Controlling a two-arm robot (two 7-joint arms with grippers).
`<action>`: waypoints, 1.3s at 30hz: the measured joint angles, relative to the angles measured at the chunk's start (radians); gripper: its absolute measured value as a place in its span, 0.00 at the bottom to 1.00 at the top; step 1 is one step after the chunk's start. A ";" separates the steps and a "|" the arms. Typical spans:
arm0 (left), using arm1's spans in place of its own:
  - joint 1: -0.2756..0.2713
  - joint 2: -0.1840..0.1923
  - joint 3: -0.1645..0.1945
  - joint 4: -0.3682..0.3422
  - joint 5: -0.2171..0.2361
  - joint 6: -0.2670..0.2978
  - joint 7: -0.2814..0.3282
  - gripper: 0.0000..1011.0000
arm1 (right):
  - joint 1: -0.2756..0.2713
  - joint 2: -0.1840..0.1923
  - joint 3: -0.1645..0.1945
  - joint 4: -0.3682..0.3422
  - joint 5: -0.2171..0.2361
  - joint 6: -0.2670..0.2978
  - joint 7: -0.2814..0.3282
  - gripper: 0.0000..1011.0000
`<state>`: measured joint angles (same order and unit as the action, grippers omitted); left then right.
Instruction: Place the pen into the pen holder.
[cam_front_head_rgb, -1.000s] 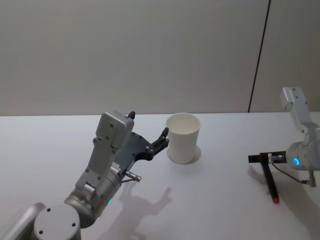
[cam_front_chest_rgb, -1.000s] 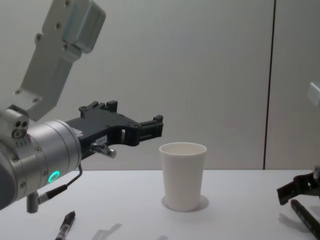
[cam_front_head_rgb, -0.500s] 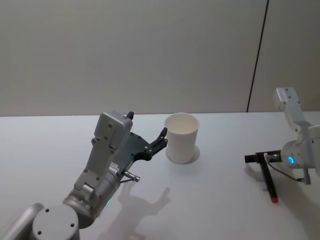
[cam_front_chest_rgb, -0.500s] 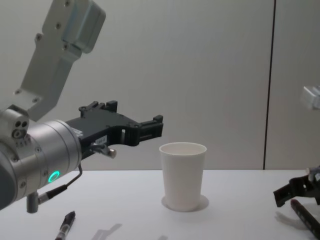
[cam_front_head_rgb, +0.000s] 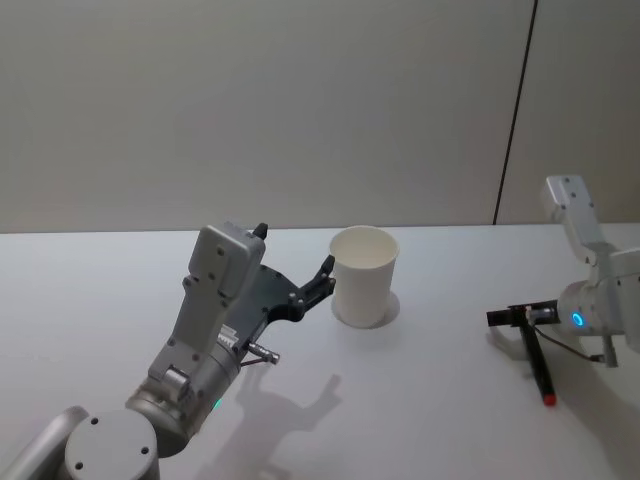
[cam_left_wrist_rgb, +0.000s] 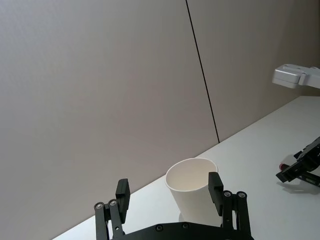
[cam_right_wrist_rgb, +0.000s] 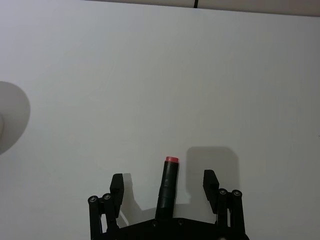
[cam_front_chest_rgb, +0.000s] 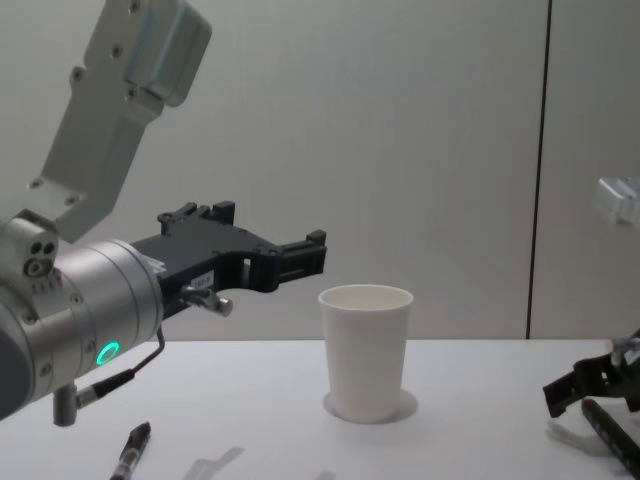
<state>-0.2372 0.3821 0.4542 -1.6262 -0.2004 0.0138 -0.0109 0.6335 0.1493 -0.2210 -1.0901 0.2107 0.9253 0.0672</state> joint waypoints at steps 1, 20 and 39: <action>0.000 0.000 0.000 0.000 0.000 0.000 0.000 0.99 | 0.001 0.000 0.000 0.003 -0.002 0.000 0.002 0.99; 0.000 0.000 0.000 0.000 0.000 0.000 0.000 0.99 | 0.021 -0.008 -0.005 0.048 -0.036 -0.010 0.043 0.76; 0.000 0.000 0.000 0.000 0.000 0.000 0.000 0.99 | 0.022 -0.011 0.007 0.059 -0.045 -0.007 0.047 0.17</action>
<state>-0.2372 0.3821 0.4542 -1.6262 -0.2004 0.0138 -0.0109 0.6555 0.1386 -0.2142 -1.0312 0.1654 0.9186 0.1139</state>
